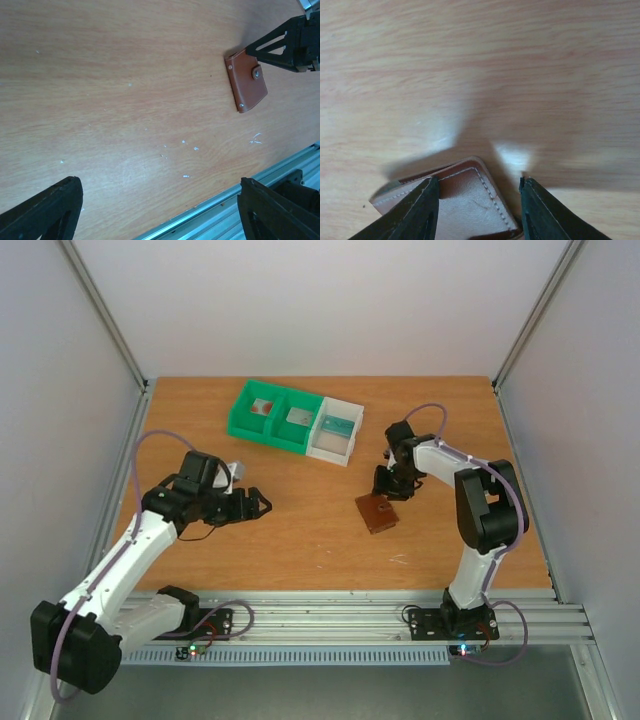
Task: Take the credit cards out of the card holder
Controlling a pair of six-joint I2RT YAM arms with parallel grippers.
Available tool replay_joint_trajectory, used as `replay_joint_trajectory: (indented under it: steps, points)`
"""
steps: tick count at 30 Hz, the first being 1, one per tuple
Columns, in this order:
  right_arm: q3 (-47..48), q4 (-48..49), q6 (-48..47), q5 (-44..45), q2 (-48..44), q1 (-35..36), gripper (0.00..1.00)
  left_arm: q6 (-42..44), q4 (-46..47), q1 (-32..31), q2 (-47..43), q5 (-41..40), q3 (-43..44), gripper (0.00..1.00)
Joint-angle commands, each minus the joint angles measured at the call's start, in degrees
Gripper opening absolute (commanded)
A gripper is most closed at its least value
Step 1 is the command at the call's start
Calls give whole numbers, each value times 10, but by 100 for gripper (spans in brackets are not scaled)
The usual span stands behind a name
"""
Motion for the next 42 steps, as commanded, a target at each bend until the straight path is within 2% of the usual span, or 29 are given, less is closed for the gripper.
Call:
replay_joint_trajectory:
  steps: [1,10,19,27,34,37,42]
  points:
    - [-10,9,1,-18,6,33,45,-30,51,-5,9,26,-17,85]
    - [-19,8,74,-14,-7,121,42,-37,59,-5,17,23,-26,83]
    - [-84,6,84,-24,-101,128,52,-43,83,-5,21,43,-51,82]
    - [-108,17,86,-39,-108,157,47,-53,113,-5,42,63,-61,80]
    - [-81,26,102,-36,-80,223,42,-62,120,-5,43,68,-65,78]
    - [-55,0,101,-8,-71,253,40,-62,118,-5,39,64,-65,78]
    - [-36,-47,89,85,-84,275,34,-65,118,-5,36,63,-67,77]
